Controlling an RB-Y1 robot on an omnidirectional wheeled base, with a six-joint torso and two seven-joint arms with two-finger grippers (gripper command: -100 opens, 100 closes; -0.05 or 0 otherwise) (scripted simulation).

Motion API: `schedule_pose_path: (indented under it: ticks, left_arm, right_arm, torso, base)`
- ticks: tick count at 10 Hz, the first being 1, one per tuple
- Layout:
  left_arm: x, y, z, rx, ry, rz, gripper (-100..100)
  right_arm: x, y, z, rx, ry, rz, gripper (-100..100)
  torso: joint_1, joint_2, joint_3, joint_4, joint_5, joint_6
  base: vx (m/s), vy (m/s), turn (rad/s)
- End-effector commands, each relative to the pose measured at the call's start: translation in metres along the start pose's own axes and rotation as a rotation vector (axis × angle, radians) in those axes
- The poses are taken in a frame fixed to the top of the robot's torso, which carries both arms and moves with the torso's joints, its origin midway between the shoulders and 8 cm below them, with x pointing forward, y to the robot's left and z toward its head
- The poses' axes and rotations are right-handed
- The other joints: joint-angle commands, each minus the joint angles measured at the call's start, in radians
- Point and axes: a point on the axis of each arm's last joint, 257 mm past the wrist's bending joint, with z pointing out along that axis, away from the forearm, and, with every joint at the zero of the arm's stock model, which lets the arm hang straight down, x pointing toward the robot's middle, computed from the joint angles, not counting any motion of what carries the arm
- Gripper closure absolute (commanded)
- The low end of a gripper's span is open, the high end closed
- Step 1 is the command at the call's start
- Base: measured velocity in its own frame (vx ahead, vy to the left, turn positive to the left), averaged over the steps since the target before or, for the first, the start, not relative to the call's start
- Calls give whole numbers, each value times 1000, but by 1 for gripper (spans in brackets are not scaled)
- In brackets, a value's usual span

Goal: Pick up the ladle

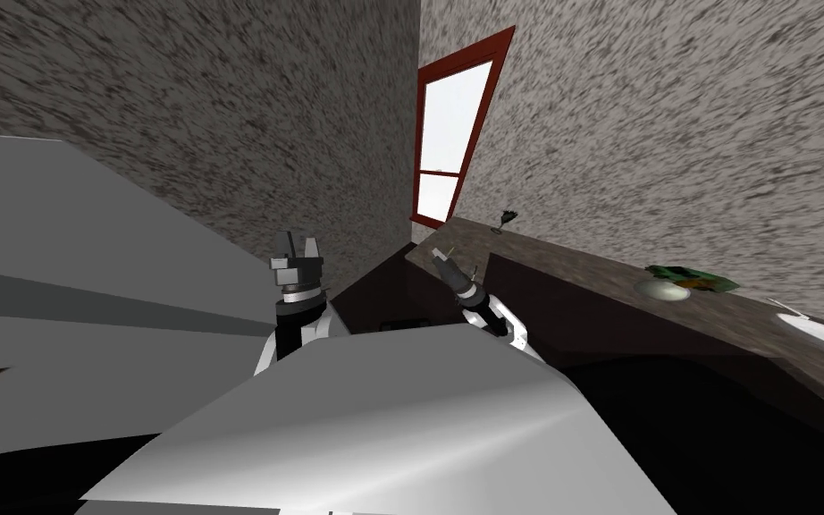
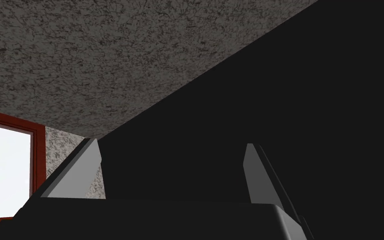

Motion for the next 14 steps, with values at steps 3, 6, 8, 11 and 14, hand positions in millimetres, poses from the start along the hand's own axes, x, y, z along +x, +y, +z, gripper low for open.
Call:
schedule_pose_path:
  ticks: [3,6,8,11,14]
  left_arm:
    - [0,0,0,0,0,0,0]
    - [0,0,0,0,0,0,0]
    - [0,0,0,0,0,0,0]
    - [0,0,0,0,0,0,0]
    - [0,0,0,0,0,0,0]
  right_arm:
    - [36,8,-4,-40,161,-69,-100]
    - [55,10,-12,-59,260,-108,-100]
    - [73,10,-21,-74,345,-146,-100]
    - [92,8,-37,-88,455,-190,-100]
    - [108,4,-54,-100,556,-234,-100]
  torso:
    - [0,0,0,0,0,0]
    - [0,0,0,0,0,0]
    - [-1,0,0,0,0,0]
    - [0,0,0,0,0,0]
    - [0,0,0,0,0,0]
  base:
    - [-27,-16,127]
    - [-21,-11,106]
    - [-35,-22,115]
    - [-27,-19,91]
    - [-23,-18,94]
